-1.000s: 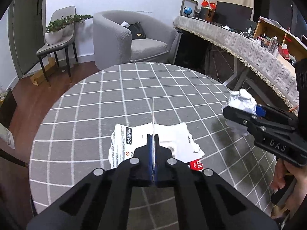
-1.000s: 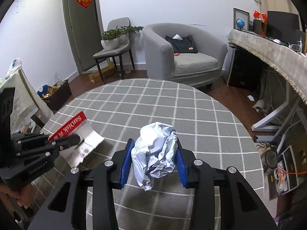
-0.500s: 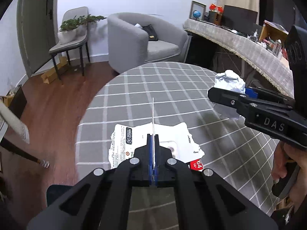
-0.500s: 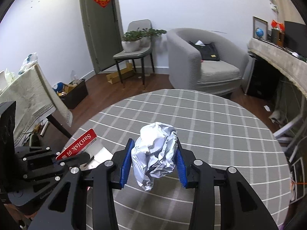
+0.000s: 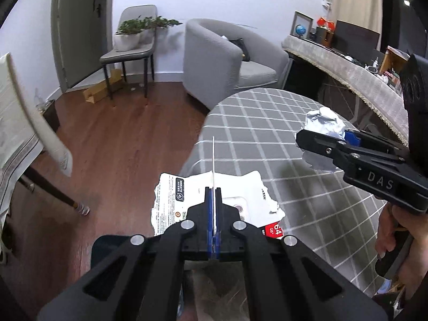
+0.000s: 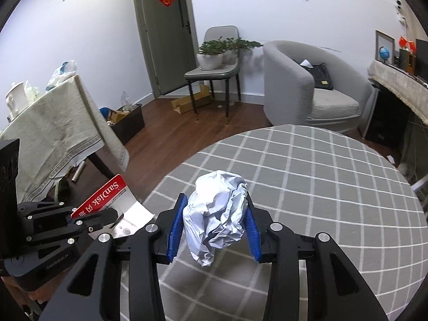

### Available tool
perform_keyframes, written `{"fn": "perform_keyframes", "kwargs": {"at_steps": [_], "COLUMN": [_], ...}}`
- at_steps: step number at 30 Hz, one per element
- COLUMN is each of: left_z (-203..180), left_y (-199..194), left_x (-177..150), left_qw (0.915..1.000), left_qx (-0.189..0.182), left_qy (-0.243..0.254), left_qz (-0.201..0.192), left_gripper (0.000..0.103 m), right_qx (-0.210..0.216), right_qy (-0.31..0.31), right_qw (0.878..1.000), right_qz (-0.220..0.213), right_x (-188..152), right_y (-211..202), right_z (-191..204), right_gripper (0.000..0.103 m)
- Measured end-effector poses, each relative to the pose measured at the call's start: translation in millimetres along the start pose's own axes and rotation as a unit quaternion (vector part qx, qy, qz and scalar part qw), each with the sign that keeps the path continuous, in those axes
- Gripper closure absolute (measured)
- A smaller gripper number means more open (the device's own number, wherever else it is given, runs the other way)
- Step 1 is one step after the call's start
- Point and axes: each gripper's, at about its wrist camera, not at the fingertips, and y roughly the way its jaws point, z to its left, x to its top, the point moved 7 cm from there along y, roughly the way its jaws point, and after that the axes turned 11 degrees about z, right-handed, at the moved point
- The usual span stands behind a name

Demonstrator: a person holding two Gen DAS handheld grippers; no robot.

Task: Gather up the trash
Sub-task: 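Carry the white box and foil ball with both tools over the teal bin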

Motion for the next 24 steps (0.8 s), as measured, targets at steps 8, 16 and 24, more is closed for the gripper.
{"fn": "perform_keyframes", "kwargs": {"at_steps": [8,16,24], "left_z": [35,67,110], "left_y": [-10,-20,-14], "left_x": [-28,-60,-91], "left_qw": [0.9996,0.9988,0.9964], "left_qx": [0.014,0.031,0.048], "left_qy": [-0.024,-0.031,-0.051], "left_qz": [0.01,0.022,0.049], "left_gripper": [0.101,0.101,0.101], "right_qx": [0.021,0.043,0.06], "right_qy": [-0.006,-0.023,-0.05], "right_qw": [1.0,0.999,0.997], "right_qz": [0.001,0.002,0.016], "right_x": [-9,-15,-18], "right_y": [2,9,27], "right_z": [37,82,127], "right_gripper": [0.062,0.062,0.062]}}
